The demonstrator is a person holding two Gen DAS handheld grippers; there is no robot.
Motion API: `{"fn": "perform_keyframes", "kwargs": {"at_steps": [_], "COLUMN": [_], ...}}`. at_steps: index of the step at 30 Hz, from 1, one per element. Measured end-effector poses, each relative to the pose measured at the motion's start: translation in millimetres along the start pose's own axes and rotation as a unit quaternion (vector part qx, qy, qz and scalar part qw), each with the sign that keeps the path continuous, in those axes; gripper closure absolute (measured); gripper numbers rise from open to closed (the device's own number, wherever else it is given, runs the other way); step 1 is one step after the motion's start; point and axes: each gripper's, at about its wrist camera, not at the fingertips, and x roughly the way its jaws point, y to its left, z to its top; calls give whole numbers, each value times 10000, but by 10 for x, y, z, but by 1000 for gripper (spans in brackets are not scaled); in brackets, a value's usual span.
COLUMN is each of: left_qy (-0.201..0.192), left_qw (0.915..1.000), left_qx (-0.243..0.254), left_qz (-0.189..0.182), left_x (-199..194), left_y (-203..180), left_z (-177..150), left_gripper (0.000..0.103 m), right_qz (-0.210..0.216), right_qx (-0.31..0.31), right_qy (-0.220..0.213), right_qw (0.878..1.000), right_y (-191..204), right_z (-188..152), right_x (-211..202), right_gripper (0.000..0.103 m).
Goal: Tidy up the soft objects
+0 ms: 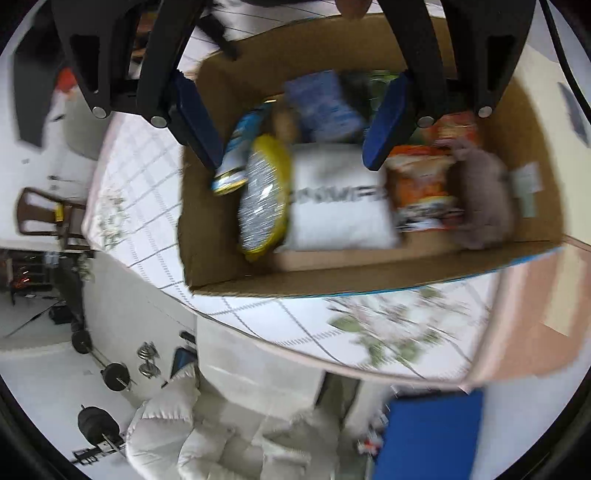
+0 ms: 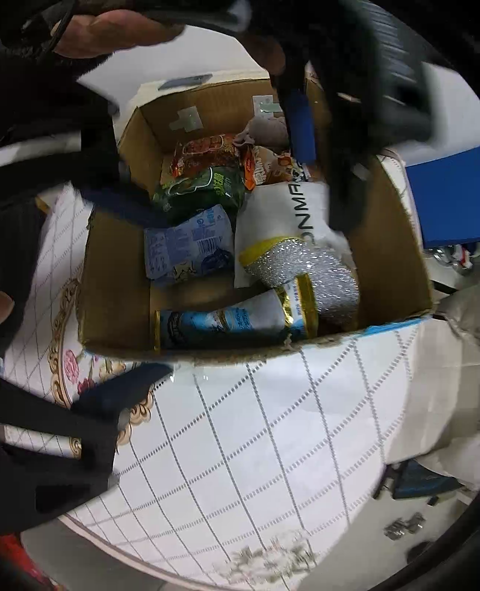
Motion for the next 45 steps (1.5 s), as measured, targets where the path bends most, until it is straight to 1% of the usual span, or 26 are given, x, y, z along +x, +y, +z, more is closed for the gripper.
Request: {"fn": "perform_keyframes", "kwargs": {"at_steps": [1,3,5,7,8,9,10,12,17,21,23,27,31,35,38,40,45], "left_qy": [-166,-402,-560,-707,-804,-889,-979,-1144,-1461,-1653,-1718,-1703,-1649,-1717,-1781,-1886,-2241], "left_qw": [9996,9981,9966,9952,9943,9930,9915,9888,9824,9780,9755,9751,9759,9751,9757,9745,9652], "left_qx": [81,132,96,19,-30,-55,-75,-147,-183,-193,-155,-117,-112,-93,-64,-20,213], "left_qz": [190,442,594,674,702,775,859,942,1150,1260,1364,1413,1425,1400,1274,1214,1334], "left_x": [-82,-178,-222,-240,-275,-304,-330,-383,-524,-618,-647,-619,-593,-654,-777,-881,-1333], "left_y": [30,105,169,252,316,368,403,435,457,466,460,463,461,430,369,322,83], "left_z": [-124,-328,-509,-677,-787,-890,-987,-1154,-1503,-1705,-1783,-1855,-1879,-1911,-1962,-2009,-2250], "left_gripper": [26,26,25,14,7,5,5,1,1,1,1,1,1,1,1,1,1], "right_qz": [-72,-130,-138,-191,-210,-211,-152,-85,-228,-436,-507,-526,-596,-708,-819,-876,-882], "right_qx": [-25,-44,-60,-85,-89,-83,-58,-39,-71,-137,-136,-71,-71,-106,-134,-151,-154], "right_qy": [-72,-206,-288,-420,-468,-504,-539,-593,-828,-1045,-1129,-1161,-1141,-1296,-1513,-1721,-2251], "right_qw": [9999,9997,9995,9989,9986,9985,9984,9982,9963,9935,9922,9918,9917,9890,9850,9811,9702], "right_y": [12,36,69,96,107,120,128,170,271,340,348,354,370,385,404,418,438], "right_z": [-22,-136,-241,-368,-419,-474,-537,-640,-856,-1009,-1068,-1141,-1163,-1206,-1262,-1344,-1658], "right_x": [-42,-96,-117,-150,-155,-161,-167,-166,-207,-300,-334,-325,-292,-392,-561,-742,-1293], "right_gripper": [10,10,9,9,7,5,0,0,0,0,0,0,0,0,0,0,0]}}
